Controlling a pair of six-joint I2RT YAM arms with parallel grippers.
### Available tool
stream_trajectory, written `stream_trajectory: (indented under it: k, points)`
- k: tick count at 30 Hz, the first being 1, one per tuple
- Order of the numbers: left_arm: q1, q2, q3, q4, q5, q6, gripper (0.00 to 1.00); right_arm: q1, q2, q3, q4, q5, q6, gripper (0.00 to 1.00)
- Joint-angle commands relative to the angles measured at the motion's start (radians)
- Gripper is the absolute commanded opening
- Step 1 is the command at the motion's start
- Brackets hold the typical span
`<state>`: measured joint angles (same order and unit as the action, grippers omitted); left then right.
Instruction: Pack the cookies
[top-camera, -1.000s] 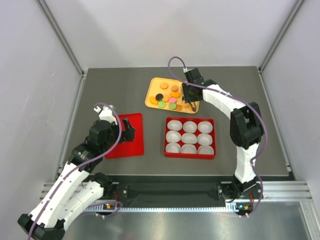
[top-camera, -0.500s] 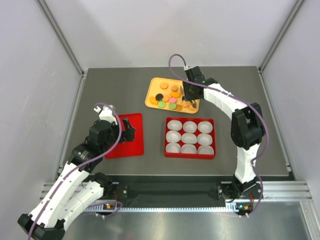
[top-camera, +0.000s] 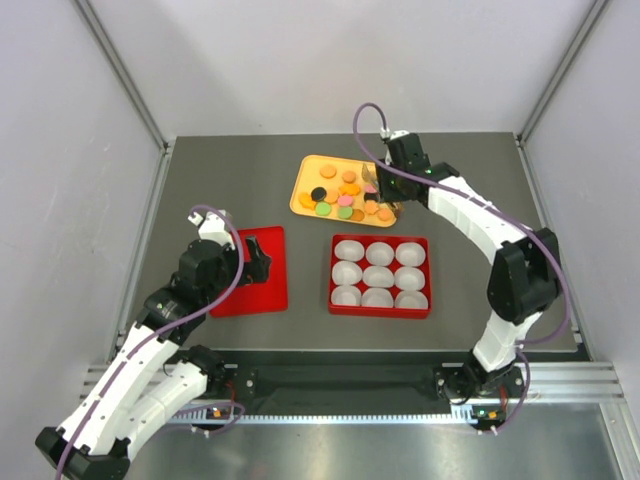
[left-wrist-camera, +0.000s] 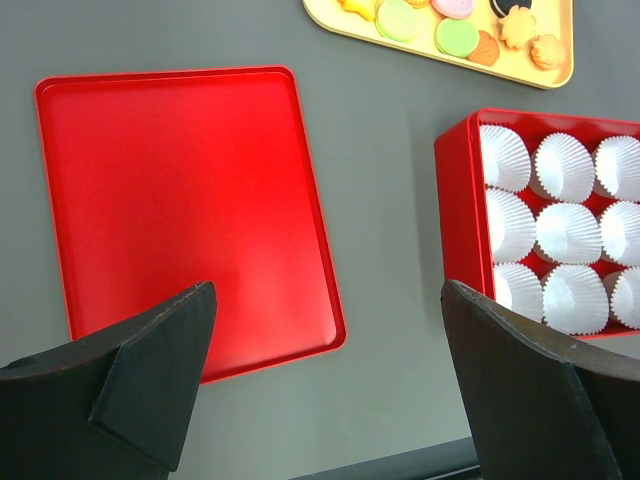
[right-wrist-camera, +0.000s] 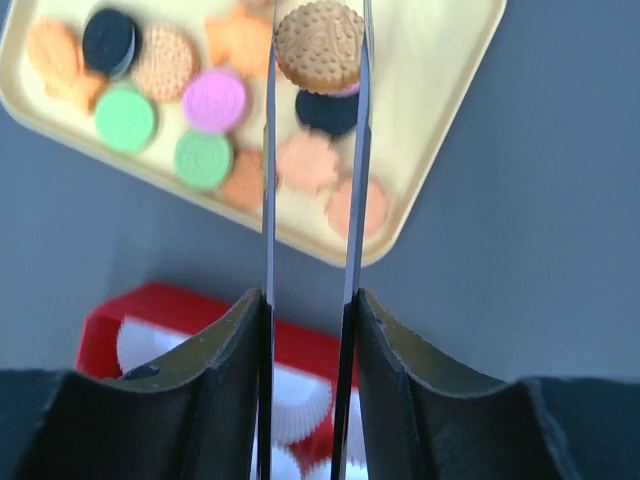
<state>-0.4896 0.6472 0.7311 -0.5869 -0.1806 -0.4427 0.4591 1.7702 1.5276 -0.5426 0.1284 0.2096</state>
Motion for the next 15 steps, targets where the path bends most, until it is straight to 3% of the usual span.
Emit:
stream_trajectory:
  k: [1, 8, 15]
  points:
    - [0.002, 0.005, 0.001, 0.022, -0.014, 0.004, 0.99, -0.004, -0.156, -0.093, 0.046, -0.062, 0.02, 0.31]
    - [0.002, 0.008, 0.001, 0.021, -0.017, 0.002, 0.99, 0.068, -0.477, -0.412, 0.081, -0.164, 0.079, 0.31]
    - [0.002, 0.015, 0.001, 0.022, -0.02, 0.004, 0.99, 0.225, -0.661, -0.57, 0.076, -0.15, 0.169, 0.31]
